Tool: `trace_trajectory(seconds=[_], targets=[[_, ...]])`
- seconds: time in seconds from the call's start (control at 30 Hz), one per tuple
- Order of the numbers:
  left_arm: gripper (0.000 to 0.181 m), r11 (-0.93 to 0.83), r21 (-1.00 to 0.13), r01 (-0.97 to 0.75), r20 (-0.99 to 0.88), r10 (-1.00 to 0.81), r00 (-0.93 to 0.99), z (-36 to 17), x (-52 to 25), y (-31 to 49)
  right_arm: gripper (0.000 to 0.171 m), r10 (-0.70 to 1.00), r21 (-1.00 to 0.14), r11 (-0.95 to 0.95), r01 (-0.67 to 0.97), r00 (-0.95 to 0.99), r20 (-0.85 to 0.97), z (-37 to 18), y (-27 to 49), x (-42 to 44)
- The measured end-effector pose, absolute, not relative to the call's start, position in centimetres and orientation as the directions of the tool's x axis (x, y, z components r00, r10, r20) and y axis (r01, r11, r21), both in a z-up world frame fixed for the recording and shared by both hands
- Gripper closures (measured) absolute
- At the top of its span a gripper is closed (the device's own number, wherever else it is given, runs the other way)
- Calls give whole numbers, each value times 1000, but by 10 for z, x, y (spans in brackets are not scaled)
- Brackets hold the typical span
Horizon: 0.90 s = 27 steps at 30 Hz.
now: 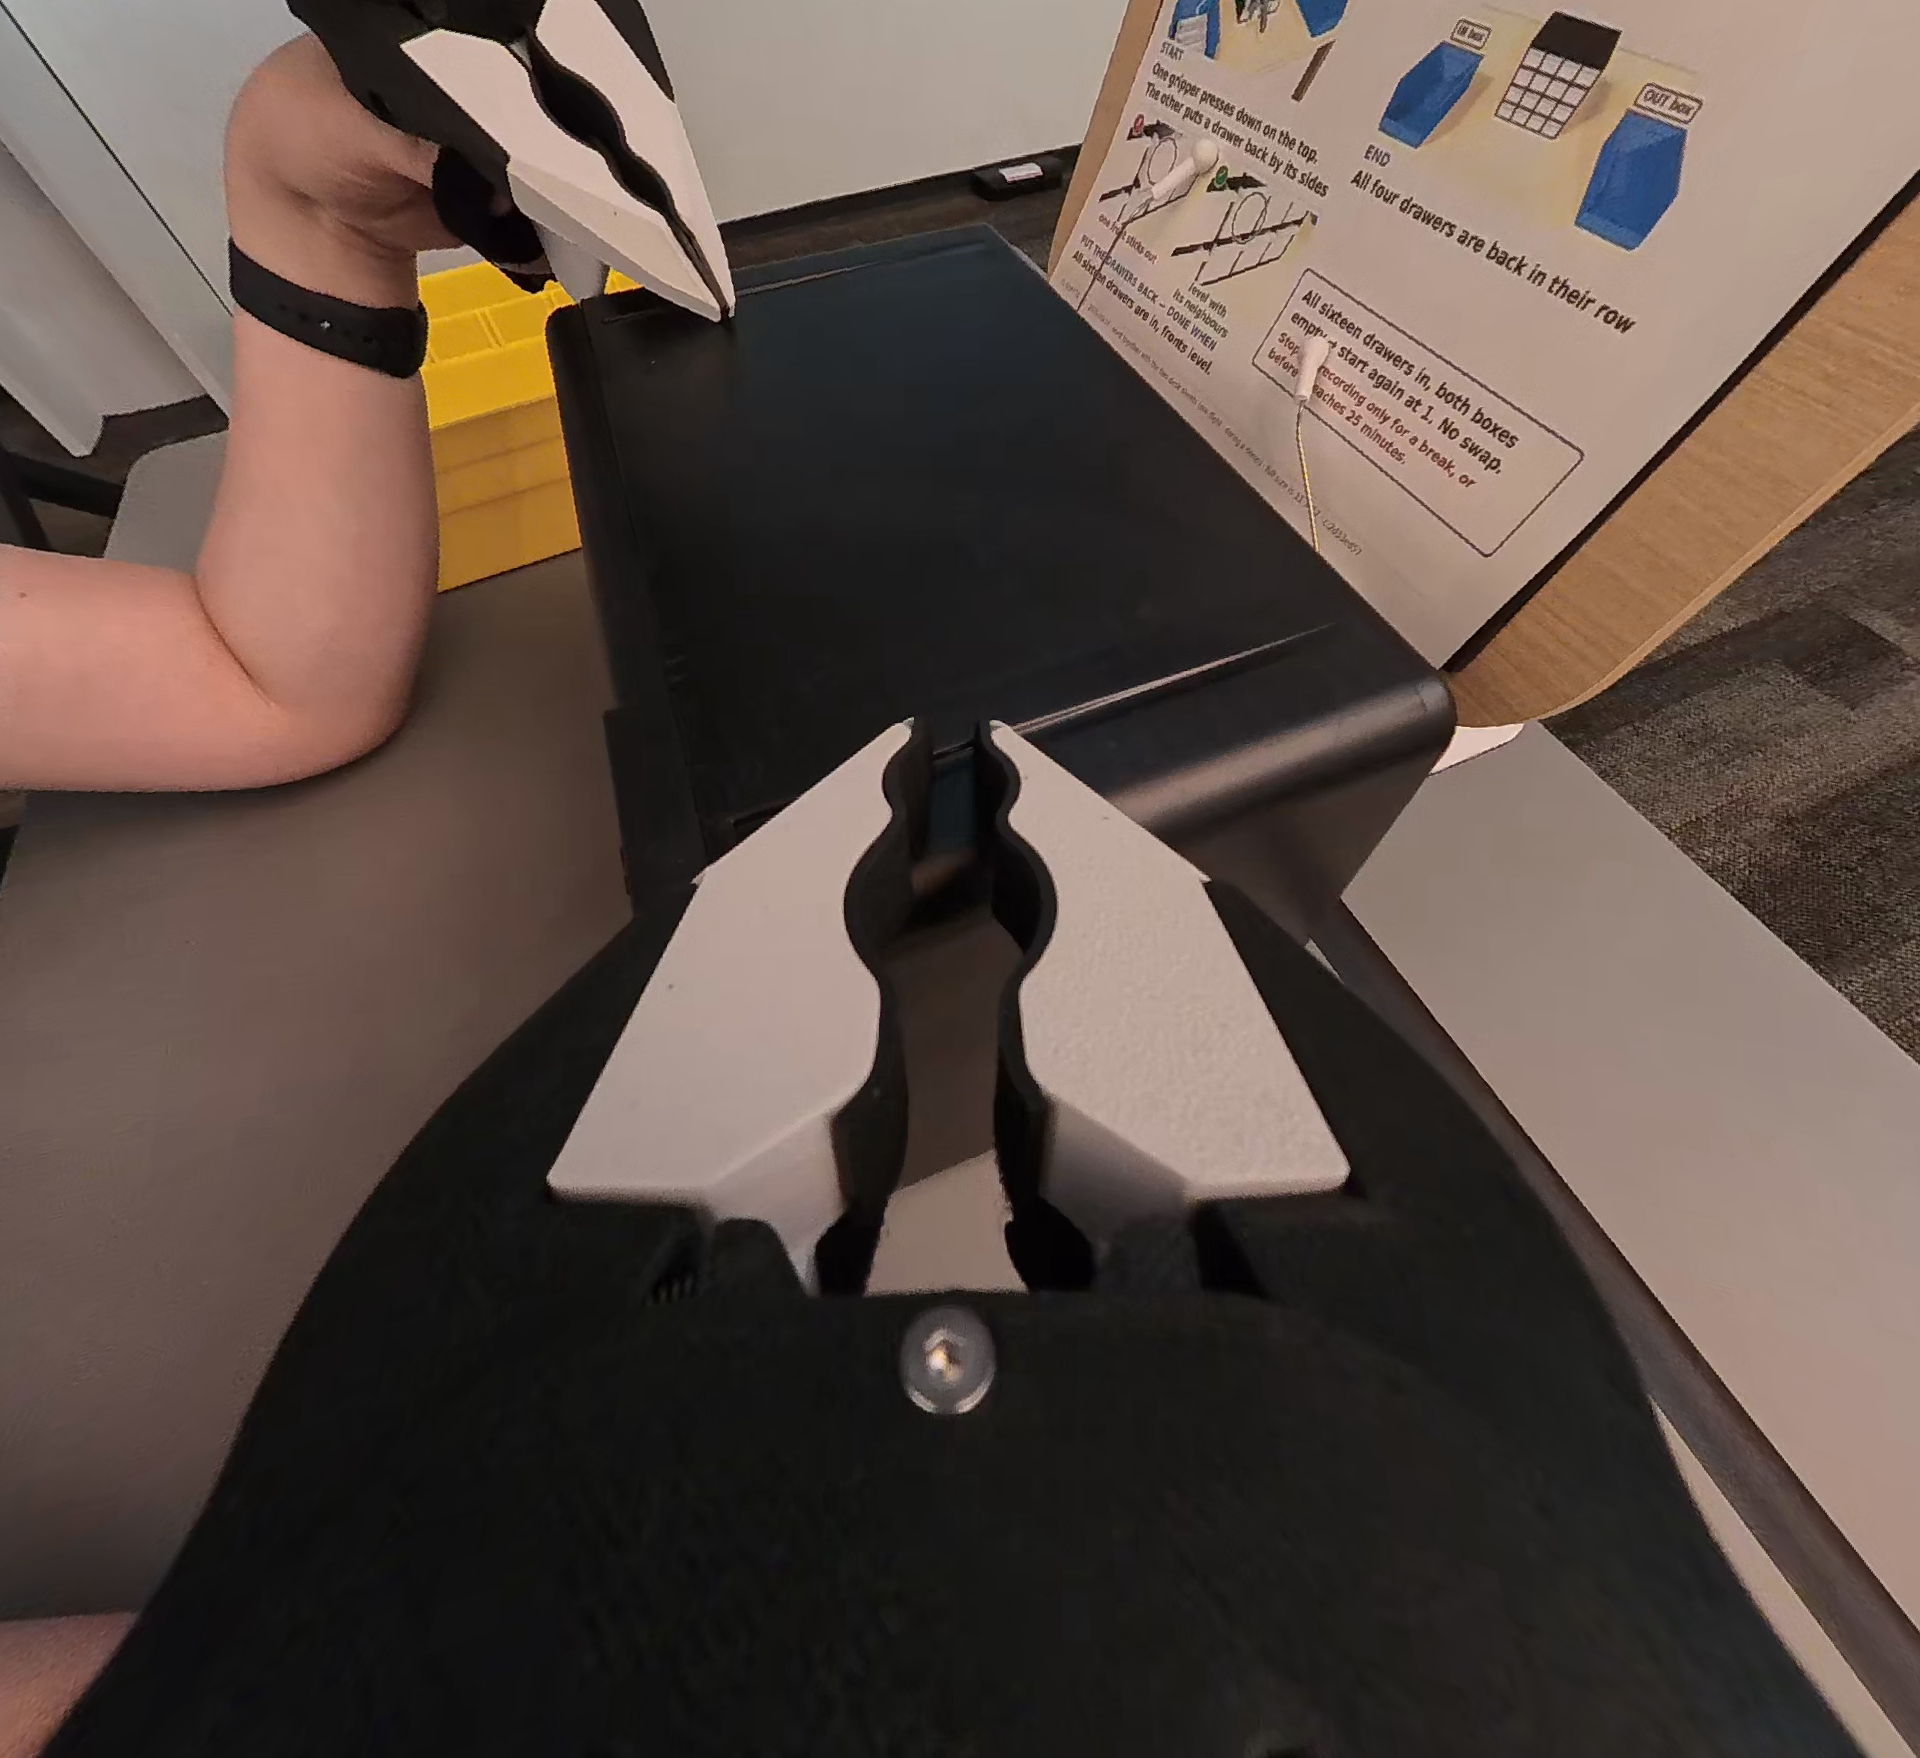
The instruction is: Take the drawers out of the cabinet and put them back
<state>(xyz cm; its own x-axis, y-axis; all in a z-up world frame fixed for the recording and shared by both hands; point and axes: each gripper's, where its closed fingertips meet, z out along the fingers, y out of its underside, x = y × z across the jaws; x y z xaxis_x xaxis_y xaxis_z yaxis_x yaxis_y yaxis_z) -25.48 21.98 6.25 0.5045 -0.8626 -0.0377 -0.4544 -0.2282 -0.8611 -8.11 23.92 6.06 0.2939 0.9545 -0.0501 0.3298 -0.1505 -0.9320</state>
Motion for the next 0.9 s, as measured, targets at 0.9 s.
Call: trace_trajectory(seconds=[0.9], targets=[[181,-245,-866,-436,-10,-863,505,63,-255,220,164,960,-944,-135,301,277,-49,61,240,-81]])
